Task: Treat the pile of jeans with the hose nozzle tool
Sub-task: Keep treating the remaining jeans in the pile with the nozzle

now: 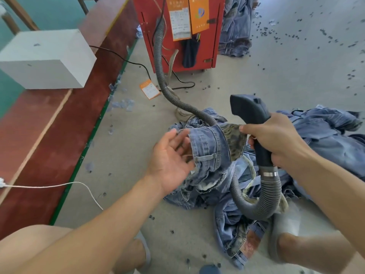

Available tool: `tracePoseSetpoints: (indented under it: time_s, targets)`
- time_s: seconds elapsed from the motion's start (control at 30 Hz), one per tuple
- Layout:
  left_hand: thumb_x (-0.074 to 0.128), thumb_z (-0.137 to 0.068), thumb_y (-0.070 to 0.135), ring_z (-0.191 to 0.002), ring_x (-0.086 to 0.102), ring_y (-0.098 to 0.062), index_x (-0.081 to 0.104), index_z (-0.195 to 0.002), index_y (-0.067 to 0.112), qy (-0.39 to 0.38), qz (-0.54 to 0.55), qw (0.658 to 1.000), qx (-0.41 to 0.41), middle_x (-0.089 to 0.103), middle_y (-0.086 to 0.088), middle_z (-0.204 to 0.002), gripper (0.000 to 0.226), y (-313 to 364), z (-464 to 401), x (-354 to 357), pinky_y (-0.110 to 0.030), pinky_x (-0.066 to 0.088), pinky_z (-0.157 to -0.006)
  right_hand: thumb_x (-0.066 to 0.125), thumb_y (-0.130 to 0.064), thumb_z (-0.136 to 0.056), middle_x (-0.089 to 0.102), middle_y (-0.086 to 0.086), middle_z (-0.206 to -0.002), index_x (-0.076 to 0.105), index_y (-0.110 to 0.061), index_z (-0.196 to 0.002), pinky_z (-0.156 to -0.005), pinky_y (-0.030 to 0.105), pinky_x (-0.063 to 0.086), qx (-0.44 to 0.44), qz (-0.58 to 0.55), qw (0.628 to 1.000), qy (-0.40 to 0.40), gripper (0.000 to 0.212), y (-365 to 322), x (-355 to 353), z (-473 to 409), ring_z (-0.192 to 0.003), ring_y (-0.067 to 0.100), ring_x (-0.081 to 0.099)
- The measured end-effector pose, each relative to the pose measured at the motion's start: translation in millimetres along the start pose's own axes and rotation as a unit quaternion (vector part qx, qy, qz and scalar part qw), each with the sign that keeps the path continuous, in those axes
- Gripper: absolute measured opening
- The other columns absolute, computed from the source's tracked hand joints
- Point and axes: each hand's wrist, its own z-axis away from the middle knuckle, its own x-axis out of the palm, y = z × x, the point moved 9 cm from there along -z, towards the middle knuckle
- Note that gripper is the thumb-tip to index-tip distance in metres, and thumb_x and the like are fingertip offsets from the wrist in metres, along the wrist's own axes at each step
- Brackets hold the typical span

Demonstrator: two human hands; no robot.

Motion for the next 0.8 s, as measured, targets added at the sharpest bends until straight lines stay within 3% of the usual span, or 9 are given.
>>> tracePoseSetpoints:
  time_s: [0.07,0.17,0.27,0.37,0.5,0.6,0.63,0.73,0.8]
  targets:
    - [0.078,-0.083,0.041,-0.093,0.066,-0.026,0.065,-0.132,0.0,0.018,-0.07,0.994,-0.076,0.066,-0.017,-0.116,0.065,-28,5,-3,-0.038,0.059,-0.084,0.078,-0.002,-0.087,0.053,0.007,-0.054,0.062,-0.002,-0.097,-0.04,0.025,0.046,0.0,-0.004,1.0,0.0,0.019,0,3,2,-0.038,0.015,0.05]
    - [0.073,-0.089,0.044,-0.094,0.067,-0.028,0.065,-0.133,-0.001,-0.008,-0.113,0.984,-0.136,0.063,-0.019,-0.125,0.064,-54,13,2,-0.034,0.059,-0.082,0.077,-0.002,-0.087,0.054,0.008,-0.056,0.062,-0.002,-0.101,-0.041,0.026,0.047,0.001,-0.002,1.0,0.007,0.021,-1,4,3,-0.038,0.014,0.051]
    - [0.053,-0.097,0.052,-0.109,0.066,-0.033,0.073,-0.123,0.005,-0.097,-0.098,0.984,-0.113,0.068,-0.018,-0.124,0.057,-41,13,20,-0.041,0.049,-0.102,0.077,-0.007,-0.089,0.056,0.007,-0.057,0.063,-0.002,-0.105,-0.041,0.025,0.048,-0.006,0.019,1.0,0.007,0.022,-4,2,3,-0.039,0.013,0.053]
    - [0.049,-0.095,0.061,-0.11,0.062,-0.036,0.068,-0.132,0.007,-0.144,-0.082,0.982,-0.092,0.067,-0.02,-0.124,0.068,-18,10,33,-0.049,0.045,-0.106,0.074,-0.03,-0.094,0.062,0.007,-0.059,0.065,-0.014,-0.105,-0.04,0.025,0.048,-0.063,0.107,0.992,0.001,0.022,-19,-7,6,-0.039,0.011,0.057]
    - [0.043,-0.094,0.073,-0.125,0.039,-0.038,0.055,-0.147,0.01,-0.188,-0.091,0.974,-0.094,0.043,-0.02,-0.14,0.084,7,9,36,-0.063,0.022,-0.121,0.065,-0.063,-0.088,0.068,-0.01,-0.062,0.057,-0.042,-0.099,-0.046,0.024,0.049,-0.258,0.328,0.905,-0.081,0.025,-62,-14,32,-0.044,0.007,0.062]
    - [0.038,-0.094,0.077,-0.115,0.052,-0.037,0.052,-0.149,0.009,-0.229,-0.102,0.962,-0.105,0.053,-0.021,-0.134,0.089,10,12,43,-0.059,0.039,-0.11,0.07,-0.067,-0.082,0.067,-0.019,-0.076,0.06,-0.051,-0.101,-0.061,0.018,0.05,-0.343,0.408,0.829,-0.168,0.027,-68,-6,58,-0.062,0.0,0.065]
    - [0.037,-0.094,0.077,-0.107,0.052,-0.033,0.05,-0.149,0.008,-0.237,-0.108,0.959,-0.111,0.056,-0.019,-0.127,0.089,8,13,45,-0.055,0.037,-0.105,0.07,-0.068,-0.082,0.067,-0.018,-0.076,0.061,-0.05,-0.101,-0.065,0.02,0.05,-0.349,0.43,0.811,-0.185,0.028,-64,0,61,-0.065,0.0,0.065]
    - [0.032,-0.094,0.079,-0.115,0.044,-0.036,0.044,-0.153,0.011,-0.256,-0.138,0.948,-0.132,0.049,-0.02,-0.134,0.091,-4,15,50,-0.057,0.022,-0.101,0.068,-0.063,-0.082,0.064,-0.017,-0.07,0.062,-0.047,-0.103,-0.064,0.023,0.049,-0.355,0.453,0.79,-0.212,0.028,-54,19,69,-0.069,0.002,0.062]
    - [0.029,-0.096,0.078,-0.125,0.052,-0.038,0.05,-0.149,0.008,-0.285,-0.125,0.938,-0.152,0.052,-0.022,-0.142,0.09,-10,19,57,-0.054,0.041,-0.104,0.067,-0.062,-0.083,0.065,-0.018,-0.071,0.065,-0.043,-0.108,-0.06,0.022,0.048,-0.382,0.425,0.789,-0.227,0.032,-57,31,77,-0.068,0.003,0.062]
